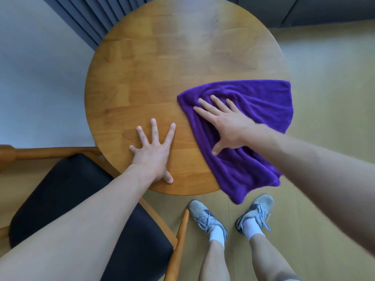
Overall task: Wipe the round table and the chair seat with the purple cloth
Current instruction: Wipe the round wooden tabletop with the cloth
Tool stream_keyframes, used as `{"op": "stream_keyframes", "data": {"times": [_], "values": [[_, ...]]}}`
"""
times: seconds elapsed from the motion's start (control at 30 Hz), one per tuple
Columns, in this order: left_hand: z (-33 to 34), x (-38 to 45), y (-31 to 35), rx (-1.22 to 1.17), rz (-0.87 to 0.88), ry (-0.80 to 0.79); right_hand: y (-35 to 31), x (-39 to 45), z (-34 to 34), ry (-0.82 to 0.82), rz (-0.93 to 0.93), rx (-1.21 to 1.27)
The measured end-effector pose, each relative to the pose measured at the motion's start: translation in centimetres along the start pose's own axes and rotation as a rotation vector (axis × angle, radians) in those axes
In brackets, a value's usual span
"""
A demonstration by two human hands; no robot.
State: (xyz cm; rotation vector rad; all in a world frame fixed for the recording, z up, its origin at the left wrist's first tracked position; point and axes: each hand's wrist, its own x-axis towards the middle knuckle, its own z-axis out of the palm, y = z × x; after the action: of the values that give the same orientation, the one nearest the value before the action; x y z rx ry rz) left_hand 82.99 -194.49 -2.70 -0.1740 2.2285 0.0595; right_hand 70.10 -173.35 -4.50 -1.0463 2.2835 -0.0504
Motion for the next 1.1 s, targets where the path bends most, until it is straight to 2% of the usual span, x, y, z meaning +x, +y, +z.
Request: {"op": "stream_keyframes", "data": {"times": [0.13,0.23,0.3,0.4,0.47,0.53,0.67,0.73,0.77,0.83,0.97,1.1], "values": [[0.1,0.0,0.0,-0.001,-0.001,0.008,-5.6,-1.1,4.7,0.278,0.284,0.198],[0.2,-0.1,0.0,0.007,0.0,0.014,-9.4,-2.7,8.9,0.469,0.296,0.133],[0.2,-0.1,0.0,0.014,-0.001,0.022,-9.2,-3.7,10.5,0.476,0.11,0.017],[0.2,0.0,0.0,-0.005,0.0,0.018,-4.4,-3.6,9.5,0.356,-0.317,-0.169],[0.2,0.1,-0.1,-0.007,-0.003,0.016,-1.5,-2.6,7.8,0.309,-0.372,-0.215],[0.2,0.1,0.0,-0.008,-0.01,0.017,-1.2,-1.7,7.1,0.379,-0.17,-0.176],[0.3,0.1,-0.1,-0.011,-0.01,0.027,-6.6,0.1,7.2,0.526,0.432,0.083],[0.5,0.1,-0.2,-0.002,0.003,0.039,-10.0,0.6,7.7,0.531,0.535,0.199],[0.5,0.2,-0.3,0.0,0.009,0.043,-11.3,0.5,8.2,0.514,0.498,0.198],[0.6,0.2,-0.3,-0.003,0.008,0.043,-12.0,-0.3,9.2,0.442,0.278,0.088],[0.6,0.4,-0.3,0.008,-0.003,0.027,-6.4,-1.7,7.7,0.293,-0.157,-0.073],[0.6,0.3,-0.2,0.011,-0.007,0.005,-2.9,-2.6,7.5,0.262,-0.32,-0.226]]}}
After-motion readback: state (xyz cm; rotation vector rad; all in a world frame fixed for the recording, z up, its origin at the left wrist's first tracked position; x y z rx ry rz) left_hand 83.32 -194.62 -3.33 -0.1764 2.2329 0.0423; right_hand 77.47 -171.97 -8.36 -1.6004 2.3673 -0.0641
